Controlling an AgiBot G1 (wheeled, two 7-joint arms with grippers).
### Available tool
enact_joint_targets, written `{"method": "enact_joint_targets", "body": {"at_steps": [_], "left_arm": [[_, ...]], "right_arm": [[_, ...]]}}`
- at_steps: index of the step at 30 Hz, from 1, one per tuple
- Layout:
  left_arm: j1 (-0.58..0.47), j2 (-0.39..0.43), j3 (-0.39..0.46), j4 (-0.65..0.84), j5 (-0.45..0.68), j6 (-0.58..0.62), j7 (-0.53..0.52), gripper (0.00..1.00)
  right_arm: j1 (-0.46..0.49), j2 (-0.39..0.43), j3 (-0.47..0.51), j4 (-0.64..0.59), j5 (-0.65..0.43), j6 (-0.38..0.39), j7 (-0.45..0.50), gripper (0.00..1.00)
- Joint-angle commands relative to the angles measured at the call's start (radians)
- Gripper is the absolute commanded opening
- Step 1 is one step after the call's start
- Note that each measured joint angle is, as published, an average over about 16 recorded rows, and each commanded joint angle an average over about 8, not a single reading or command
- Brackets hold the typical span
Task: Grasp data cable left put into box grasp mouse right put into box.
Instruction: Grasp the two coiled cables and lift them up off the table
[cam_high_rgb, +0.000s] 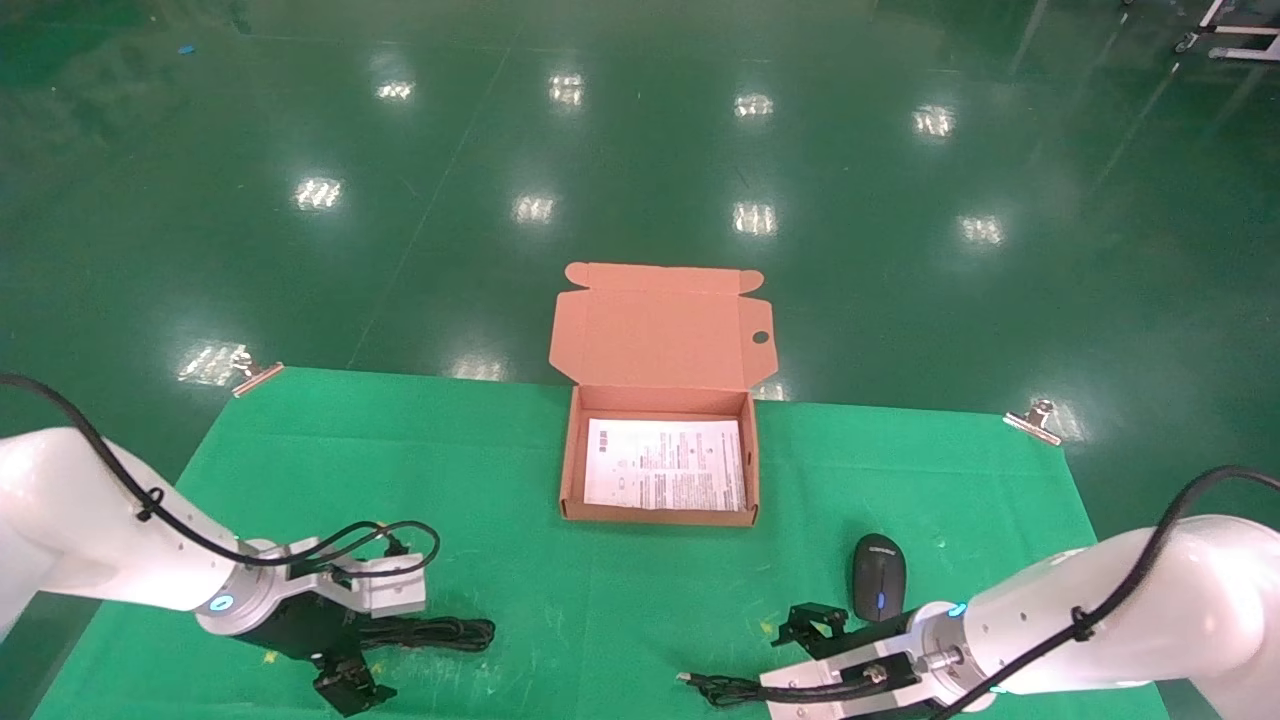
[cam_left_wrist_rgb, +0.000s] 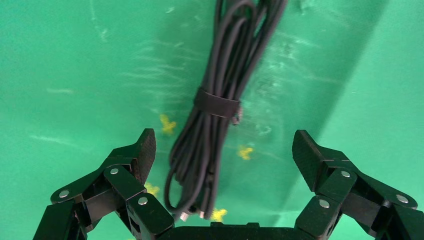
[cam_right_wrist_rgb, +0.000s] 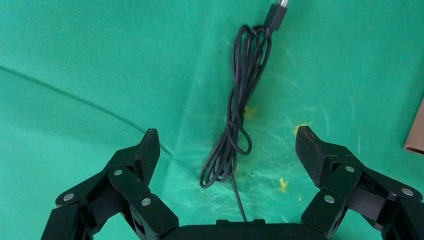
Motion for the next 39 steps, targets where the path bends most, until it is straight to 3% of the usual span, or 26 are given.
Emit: {"method": "enact_joint_targets", "body": {"at_steps": [1, 4, 5, 12, 13, 39], "left_arm": [[-0.007, 0.010, -0.001, 0.042, -0.001, -0.017, 0.028, 1.00], [-0.012, 0.019, -0.005, 0.081, -0.007, -0.033, 0.060, 0.99], [-0.014, 0.022, -0.006, 0.092, -0.010, -0.037, 0.068, 0.92], [-0.022, 0.029, -0.015, 0.143, -0.023, -0.055, 0.102, 0.05], [-0.023, 0.029, -0.016, 0.147, -0.024, -0.056, 0.104, 0.00], [-0.020, 0.026, -0.013, 0.125, -0.021, -0.049, 0.096, 0.00]], "right_arm": [[0.001, -0.011, -0.004, -0.017, -0.010, 0.010, -0.009, 1.00], [-0.005, -0.021, -0.009, -0.031, -0.027, 0.030, -0.013, 1.00], [-0.007, -0.024, -0.011, -0.034, -0.033, 0.036, -0.014, 0.95], [-0.020, -0.040, -0.021, -0.058, -0.060, 0.068, -0.016, 0.08], [-0.020, -0.041, -0.022, -0.060, -0.062, 0.070, -0.016, 0.00], [-0.019, -0.035, -0.019, -0.051, -0.054, 0.059, -0.017, 0.00]]}}
